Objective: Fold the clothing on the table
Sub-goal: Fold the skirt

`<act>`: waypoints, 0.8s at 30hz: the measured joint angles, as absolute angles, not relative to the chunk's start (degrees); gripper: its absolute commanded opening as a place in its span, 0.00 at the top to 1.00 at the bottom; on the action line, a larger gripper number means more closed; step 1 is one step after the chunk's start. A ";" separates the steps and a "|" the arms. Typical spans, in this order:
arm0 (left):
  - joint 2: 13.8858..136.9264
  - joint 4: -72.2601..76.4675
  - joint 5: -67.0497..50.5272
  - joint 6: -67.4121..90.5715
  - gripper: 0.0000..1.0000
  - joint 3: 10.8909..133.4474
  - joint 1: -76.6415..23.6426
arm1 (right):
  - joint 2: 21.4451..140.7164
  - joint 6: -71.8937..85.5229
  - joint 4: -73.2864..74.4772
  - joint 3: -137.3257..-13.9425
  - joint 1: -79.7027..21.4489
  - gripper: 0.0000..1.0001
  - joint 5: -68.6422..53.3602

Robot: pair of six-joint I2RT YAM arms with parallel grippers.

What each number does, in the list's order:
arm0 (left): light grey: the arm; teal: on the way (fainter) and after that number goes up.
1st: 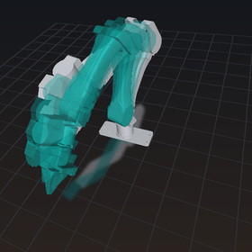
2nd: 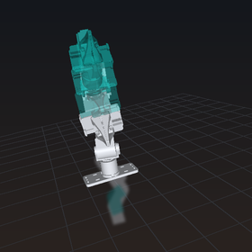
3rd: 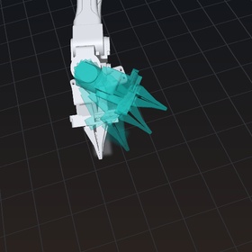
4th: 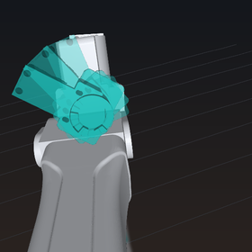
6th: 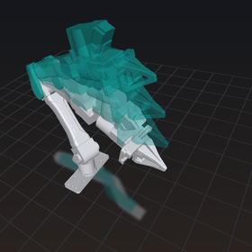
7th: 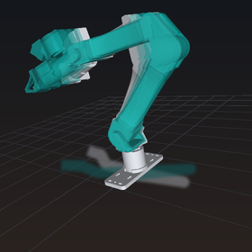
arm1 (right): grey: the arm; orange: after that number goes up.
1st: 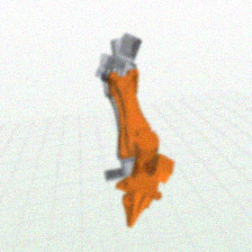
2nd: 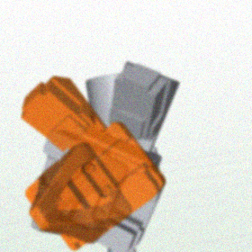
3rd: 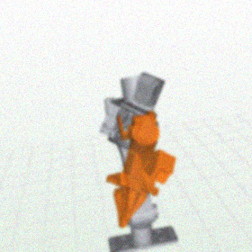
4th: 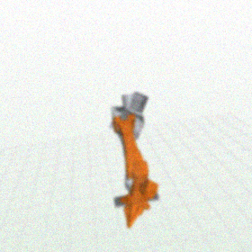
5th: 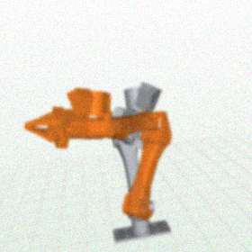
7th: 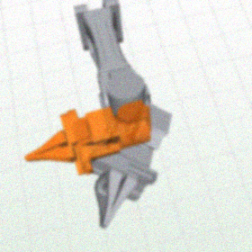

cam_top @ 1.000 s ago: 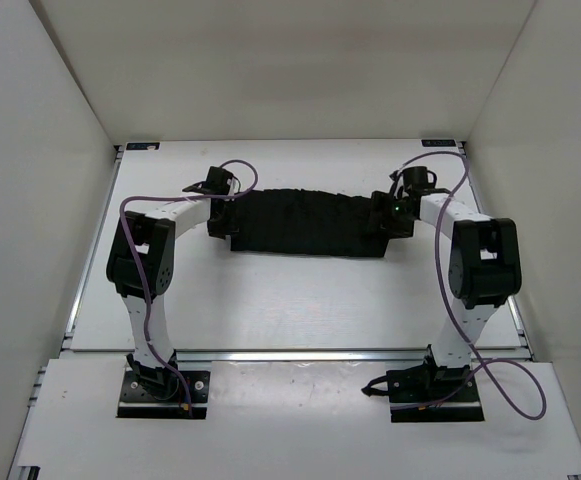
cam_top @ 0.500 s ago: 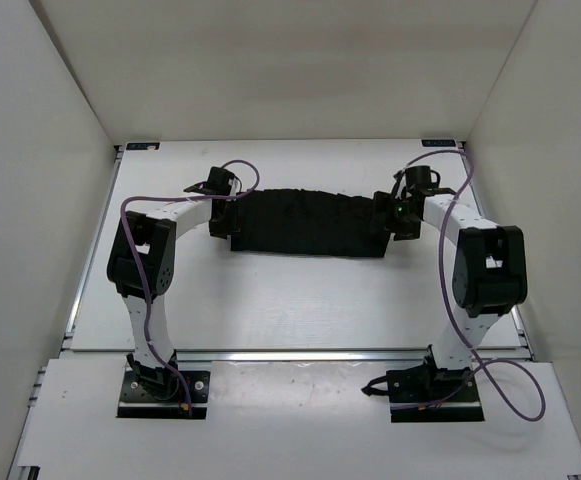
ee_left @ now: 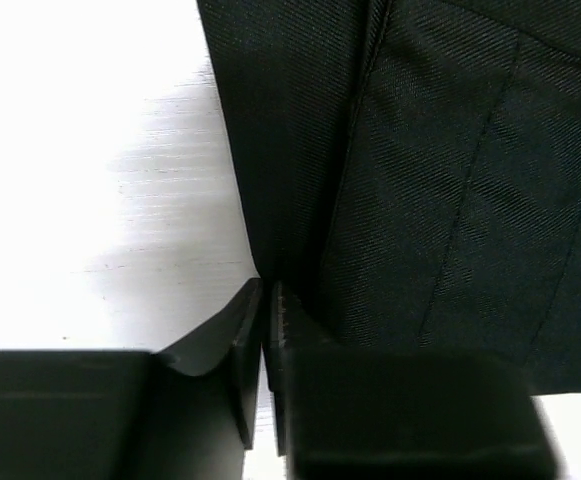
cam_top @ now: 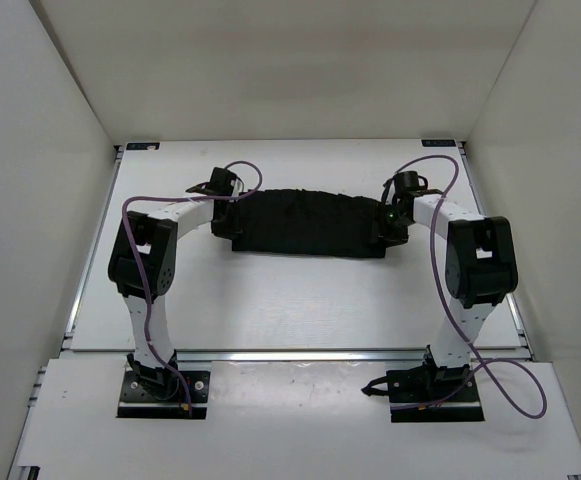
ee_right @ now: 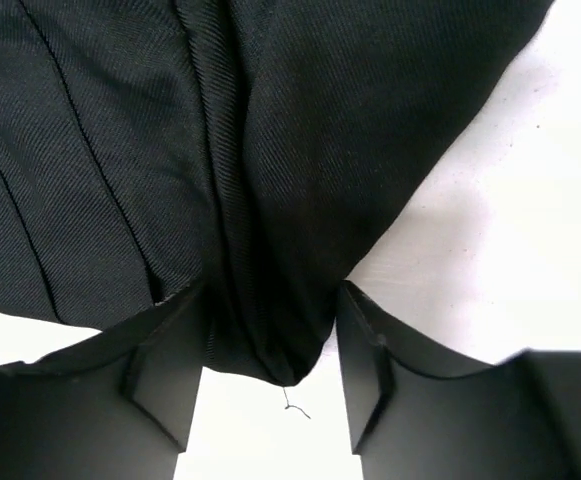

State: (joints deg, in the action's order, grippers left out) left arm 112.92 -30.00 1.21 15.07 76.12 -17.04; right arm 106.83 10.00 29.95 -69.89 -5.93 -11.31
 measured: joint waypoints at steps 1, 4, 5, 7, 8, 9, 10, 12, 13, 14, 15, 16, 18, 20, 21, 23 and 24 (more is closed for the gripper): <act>112.95 -30.02 1.15 15.14 0.86 76.12 -17.19 | 106.89 9.80 29.95 -69.91 -5.91 0.60 -11.33; 112.97 -30.06 1.02 15.25 1.00 76.12 -17.63 | 107.48 9.74 30.00 -70.08 -5.87 0.75 -11.57; 112.99 -30.06 1.06 15.18 1.00 76.14 -17.80 | 107.74 9.91 29.98 -70.30 -5.87 0.82 -11.57; 113.01 -30.13 1.02 15.27 1.00 76.18 -18.09 | 108.12 9.74 30.00 -70.54 -5.89 0.94 -11.66; 113.06 -30.17 1.02 15.31 1.00 76.25 -18.20 | 108.36 9.82 30.00 -70.72 -5.87 0.96 -11.88; 113.06 -30.17 0.95 15.35 1.00 76.25 -18.35 | 108.51 9.91 30.13 -70.98 -5.87 0.99 -12.05; 113.06 -30.17 0.95 15.38 1.00 76.25 -18.44 | 108.60 9.87 30.24 -71.16 -5.87 1.00 -12.08; 113.06 -30.17 0.80 15.53 1.00 76.25 -18.65 | 108.81 9.85 30.79 -71.68 -5.76 1.00 -12.03; 113.06 -30.17 0.73 15.62 1.00 76.25 -18.87 | 108.97 9.80 31.07 -72.10 -5.67 1.00 -11.99; 113.06 -30.17 0.62 15.77 1.00 76.25 -19.07 | 109.14 9.61 31.59 -72.73 -5.56 1.00 -11.88; 113.06 -30.15 0.40 15.92 1.00 76.25 -19.40 | 109.36 9.28 32.27 -73.69 -5.43 1.00 -11.57; 113.06 -30.15 0.25 15.99 1.00 76.23 -19.68 | 109.47 8.99 32.86 -74.50 -5.34 1.00 -11.42; 113.06 -30.06 -0.34 16.53 1.00 76.23 -20.56 | 109.58 8.47 34.92 -77.32 -5.23 1.00 -10.94; 113.14 -29.93 -1.45 17.08 1.00 76.23 -21.67 | 109.58 7.84 36.75 -81.03 -5.50 1.00 -10.74; 113.16 -29.78 -2.11 17.34 1.00 76.23 -22.20 | 109.58 7.64 37.41 -83.09 -5.72 1.00 -10.81; 113.27 -29.58 -3.46 18.00 1.00 76.23 -23.22 | 109.56 7.38 37.98 -87.09 -6.15 1.00 -11.16; 113.40 -29.34 -4.25 18.37 1.00 76.20 -23.66 | 109.54 7.38 37.87 -88.92 -6.66 1.00 -11.53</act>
